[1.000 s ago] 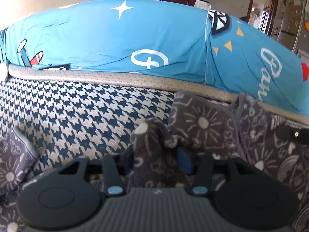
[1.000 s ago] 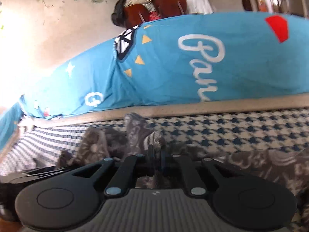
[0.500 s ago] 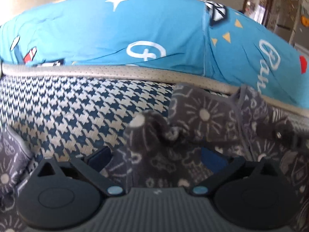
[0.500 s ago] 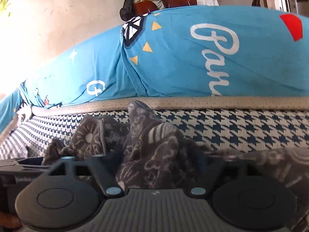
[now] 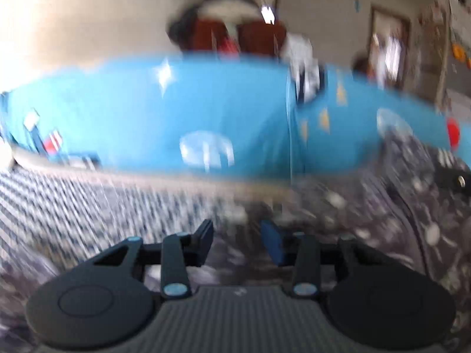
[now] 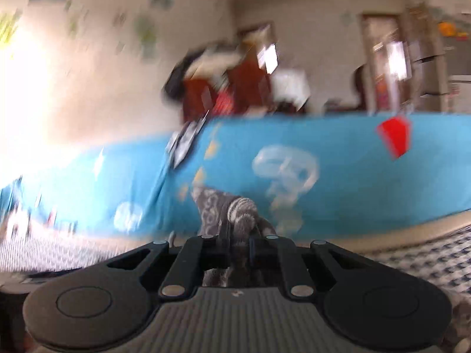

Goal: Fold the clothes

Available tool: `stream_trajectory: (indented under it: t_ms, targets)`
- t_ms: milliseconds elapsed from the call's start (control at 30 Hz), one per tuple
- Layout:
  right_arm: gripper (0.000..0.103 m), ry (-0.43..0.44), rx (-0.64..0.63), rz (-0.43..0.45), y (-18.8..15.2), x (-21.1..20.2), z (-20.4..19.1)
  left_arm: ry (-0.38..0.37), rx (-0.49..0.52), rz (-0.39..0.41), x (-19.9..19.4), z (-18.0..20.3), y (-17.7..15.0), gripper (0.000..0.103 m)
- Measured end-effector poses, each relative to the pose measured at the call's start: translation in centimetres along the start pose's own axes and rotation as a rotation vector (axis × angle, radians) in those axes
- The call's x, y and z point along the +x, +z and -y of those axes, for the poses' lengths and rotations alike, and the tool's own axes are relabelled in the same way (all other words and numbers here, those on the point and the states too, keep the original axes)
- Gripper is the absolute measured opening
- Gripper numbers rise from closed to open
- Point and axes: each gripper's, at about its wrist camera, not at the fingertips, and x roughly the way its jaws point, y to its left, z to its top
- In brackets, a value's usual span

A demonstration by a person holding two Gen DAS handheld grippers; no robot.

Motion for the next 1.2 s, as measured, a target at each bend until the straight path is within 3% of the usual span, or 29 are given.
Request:
stream_trajectory:
  t_ms: [33, 100, 133, 333, 600, 667, 900, 1000, 1200]
  targets:
    - [0.017, -0.014, 0.010, -0.042, -0.3, 0.7, 0.8, 0.000, -0.029, 0.013, -0.4, 0.1, 0.4, 0.076]
    - [0.017, -0.058, 0.031, -0.200, -1.3, 2.8, 2.4, -0.030, -0.060, 0.016, -0.7, 0.3, 0.5, 0.084]
    - [0.019, -0.082, 0.064, -0.233, -1.7, 3.2, 3.2, -0.040, -0.059, 0.008, -0.6, 0.5, 0.4, 0.084]
    - [0.037, -0.099, 0.105, -0.163, -0.6, 1.6, 5.3, -0.075, -0.023, -0.063, -0.2, 1.8, -0.6, 0.085]
    - [0.040, -0.181, 0.068, -0.191, 0.4, -1.4, 8.3, -0.127, 0.026, -0.095, -1.5, 3.7, -1.3, 0.099]
    - [0.046, -0.206, 0.085, -0.199, 0.6, -2.9, 10.0, -0.142, 0.036, -0.100, -2.3, 4.2, -1.4, 0.102]
    - [0.055, -0.287, 0.208, -0.264, 0.1, -8.4, 14.7, -0.209, 0.030, -0.151, -5.0, 5.4, -2.4, 0.103]
    - [0.068, -0.293, 0.228, -0.279, -0.4, -10.2, 15.6, -0.224, 0.061, -0.164, -6.5, 5.9, -3.3, 0.103]
    - [0.070, -0.314, 0.215, -0.344, -1.8, -11.7, 15.7, -0.245, 0.042, -0.195, -9.3, 5.6, -5.1, 0.103]
